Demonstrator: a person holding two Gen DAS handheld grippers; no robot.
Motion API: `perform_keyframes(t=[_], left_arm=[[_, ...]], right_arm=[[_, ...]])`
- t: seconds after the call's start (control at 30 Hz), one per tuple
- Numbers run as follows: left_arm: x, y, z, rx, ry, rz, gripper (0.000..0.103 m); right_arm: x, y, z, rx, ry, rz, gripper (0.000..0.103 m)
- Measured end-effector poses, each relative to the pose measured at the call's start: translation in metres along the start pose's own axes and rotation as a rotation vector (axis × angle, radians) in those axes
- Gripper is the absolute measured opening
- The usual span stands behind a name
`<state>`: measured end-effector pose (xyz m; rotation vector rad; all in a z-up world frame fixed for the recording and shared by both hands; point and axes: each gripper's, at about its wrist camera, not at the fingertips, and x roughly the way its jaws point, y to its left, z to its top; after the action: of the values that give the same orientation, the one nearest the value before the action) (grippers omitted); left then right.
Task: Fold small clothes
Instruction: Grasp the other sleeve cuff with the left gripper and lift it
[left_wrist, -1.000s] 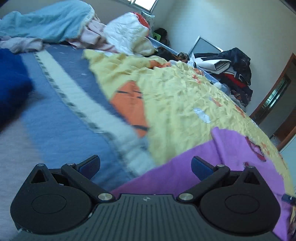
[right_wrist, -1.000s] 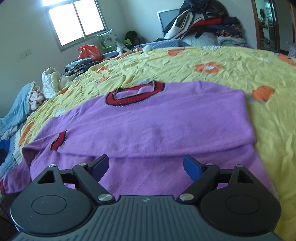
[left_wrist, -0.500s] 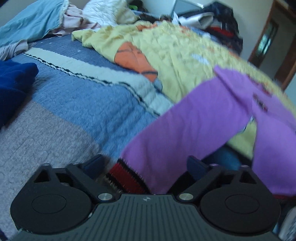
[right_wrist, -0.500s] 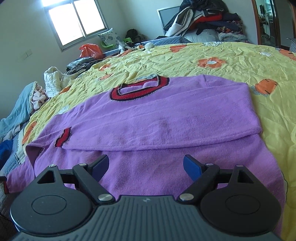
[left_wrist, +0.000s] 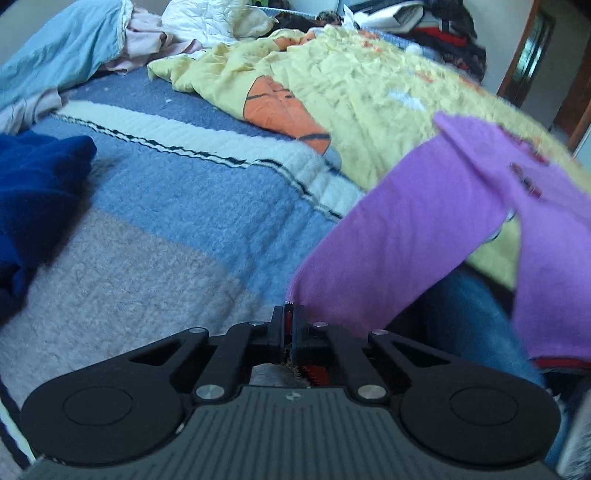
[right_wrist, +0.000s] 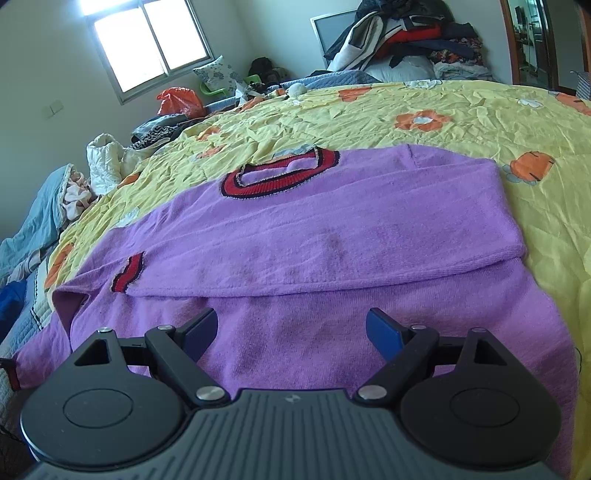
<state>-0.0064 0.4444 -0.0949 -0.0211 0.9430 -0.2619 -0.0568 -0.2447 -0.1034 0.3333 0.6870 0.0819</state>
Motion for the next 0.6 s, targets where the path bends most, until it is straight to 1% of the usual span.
perform_keyframes(t=[0.03,0.1,0.2,0.27,0.33,0.37,0.47,0.53,0.6], left_arm=[[-0.003,-0.001,0.001,-0.007,-0.010,-0.016,0.003],[-0.007,-0.001,0.004,-0.060,-0.036,-0.081,0.003],[-0.008,-0.006,0.012,-0.120,-0.072,-0.144,0.003],[-0.008,-0.005,0.018,-0.209,-0.114,-0.216,0.003],[-0.007,-0.012,0.029,-0.276,-0.161,-0.298,0.003],[-0.006,-0.017,0.036,-0.309,-0.185,-0.329,0.003],[0.007,-0.033,0.062,-0.421,-0.230,-0.461,0.003],[0.019,-0.047,0.083,-0.482,-0.255,-0.535,0.003],[0.031,-0.062,0.107,-0.521,-0.282,-0.599,0.003]], right_arm=[[0.000,0.001,0.000,0.000,-0.001,0.003,0.088],[0.000,0.002,0.001,-0.003,-0.005,0.007,0.088],[-0.001,0.004,0.001,-0.004,-0.010,0.012,0.088],[-0.002,0.004,0.001,-0.003,-0.012,0.012,0.088],[-0.004,0.003,0.001,0.000,-0.014,0.011,0.088],[-0.005,0.002,0.001,0.000,-0.015,0.009,0.088],[-0.008,0.000,0.001,0.004,-0.021,0.003,0.088],[-0.011,-0.003,0.002,0.012,-0.027,-0.002,0.088],[-0.016,-0.004,0.002,0.017,-0.035,-0.001,0.088]])
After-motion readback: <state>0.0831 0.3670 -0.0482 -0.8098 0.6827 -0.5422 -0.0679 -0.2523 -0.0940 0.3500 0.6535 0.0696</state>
